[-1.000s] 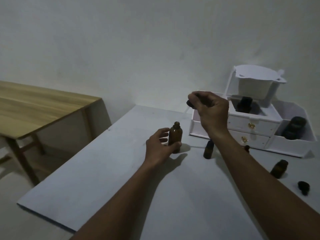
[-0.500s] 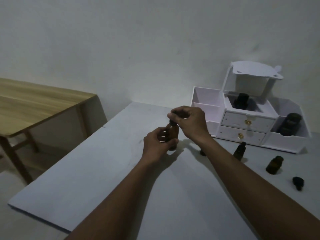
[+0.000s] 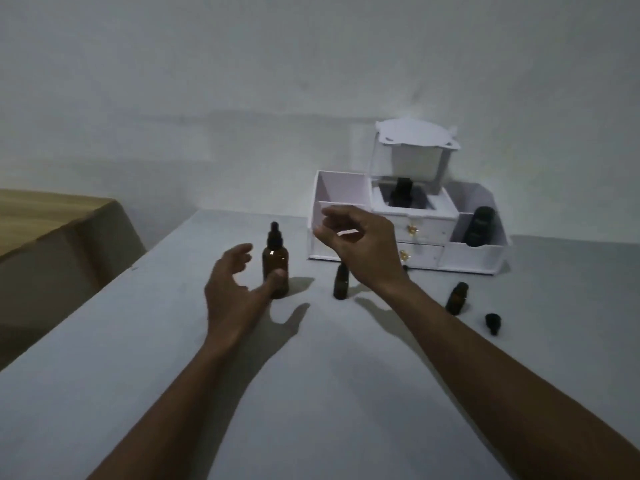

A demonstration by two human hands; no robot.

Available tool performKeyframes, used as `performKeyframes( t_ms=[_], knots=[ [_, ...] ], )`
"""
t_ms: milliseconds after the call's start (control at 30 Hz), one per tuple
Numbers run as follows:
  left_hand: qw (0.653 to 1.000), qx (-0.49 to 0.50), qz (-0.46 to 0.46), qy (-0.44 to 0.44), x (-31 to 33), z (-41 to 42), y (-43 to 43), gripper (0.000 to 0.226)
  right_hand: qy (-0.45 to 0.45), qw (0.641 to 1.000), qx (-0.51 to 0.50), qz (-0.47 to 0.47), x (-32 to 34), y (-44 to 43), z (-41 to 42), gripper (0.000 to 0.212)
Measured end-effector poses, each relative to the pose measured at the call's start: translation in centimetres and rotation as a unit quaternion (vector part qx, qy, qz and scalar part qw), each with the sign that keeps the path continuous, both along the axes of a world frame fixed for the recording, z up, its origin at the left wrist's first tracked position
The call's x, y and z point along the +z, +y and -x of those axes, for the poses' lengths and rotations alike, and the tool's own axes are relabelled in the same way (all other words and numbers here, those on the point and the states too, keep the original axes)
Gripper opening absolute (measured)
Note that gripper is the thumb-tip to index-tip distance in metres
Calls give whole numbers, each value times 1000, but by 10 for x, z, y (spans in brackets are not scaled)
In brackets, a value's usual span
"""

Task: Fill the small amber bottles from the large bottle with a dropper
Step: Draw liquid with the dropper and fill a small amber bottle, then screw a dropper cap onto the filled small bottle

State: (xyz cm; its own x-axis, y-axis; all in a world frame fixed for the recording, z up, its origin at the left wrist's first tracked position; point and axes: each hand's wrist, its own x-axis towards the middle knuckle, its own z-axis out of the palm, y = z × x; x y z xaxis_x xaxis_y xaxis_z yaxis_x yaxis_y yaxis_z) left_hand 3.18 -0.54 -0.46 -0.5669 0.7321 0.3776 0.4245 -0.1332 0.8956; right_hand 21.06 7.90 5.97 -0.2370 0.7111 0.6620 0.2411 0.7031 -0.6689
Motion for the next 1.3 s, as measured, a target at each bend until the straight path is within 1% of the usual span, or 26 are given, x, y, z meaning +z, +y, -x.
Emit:
performKeyframes(
  t_ms=[67, 167, 300, 367, 467, 567, 633, 700, 800, 867, 933, 967, 1033, 1100, 1200, 1267, 1300],
  knots=[
    [999, 5, -31, 12, 5, -11, -7, 51, -1, 1000, -22, -17, -1, -4, -41, 29],
    [999, -28, -46, -2, 12, -40, -17, 31, -24, 997, -63, -22, -6, -10, -107, 26],
    [993, -119, -14, -14, 17, -92, -20, 18, -48, 990, -133, 7, -22, -15, -183, 21],
    [986, -166, 9, -12, 17, -121, -16, 17, -82, 984, -155, 21, -33, -16, -214, 22],
    [974, -223, 49, -8, 14, -159, -4, 18, -174, 970, -165, 46, -48, -13, -245, 32],
    [961, -265, 79, 1, 9, -197, 13, 28, -265, 949, -154, 69, -60, -12, -261, 42],
    [957, -274, 93, 4, 5, -217, 25, 38, -331, 926, -158, 93, -66, -11, -262, 41],
    [956, -274, 103, -9, 2, -233, 37, 48, -369, 910, -154, 107, -70, -9, -262, 37],
    [957, -265, 119, -20, -3, -248, 53, 59, -405, 897, -150, 100, -72, -7, -258, 27],
    [956, -265, 122, -24, -6, -254, 62, 64, -405, 895, -155, 100, -69, -5, -259, 20],
    [956, -264, 122, -34, -8, -257, 68, 67, -372, 908, -162, 103, -64, -1, -260, 15],
    [956, -261, 125, -40, -9, -258, 70, 67, -336, 922, -166, 98, -60, 1, -261, 14],
    [956, -255, 136, -59, -9, -259, 74, 68, -238, 952, -178, 78, -53, 7, -259, 14],
    [954, -254, 141, -71, -9, -259, 79, 69, -122, 969, -203, 69, -43, 13, -254, 17],
    [955, -253, 143, -57, -8, -257, 84, 69, 42, 968, -226, 99, -31, 20, -241, 19],
    [955, -252, 147, -58, -9, -258, 86, 67, 113, 962, -216, 122, -31, 24, -232, 20],
    [955, -252, 146, -59, -9, -258, 85, 65, 130, 961, -207, 128, -32, 24, -228, 21]
  ],
)
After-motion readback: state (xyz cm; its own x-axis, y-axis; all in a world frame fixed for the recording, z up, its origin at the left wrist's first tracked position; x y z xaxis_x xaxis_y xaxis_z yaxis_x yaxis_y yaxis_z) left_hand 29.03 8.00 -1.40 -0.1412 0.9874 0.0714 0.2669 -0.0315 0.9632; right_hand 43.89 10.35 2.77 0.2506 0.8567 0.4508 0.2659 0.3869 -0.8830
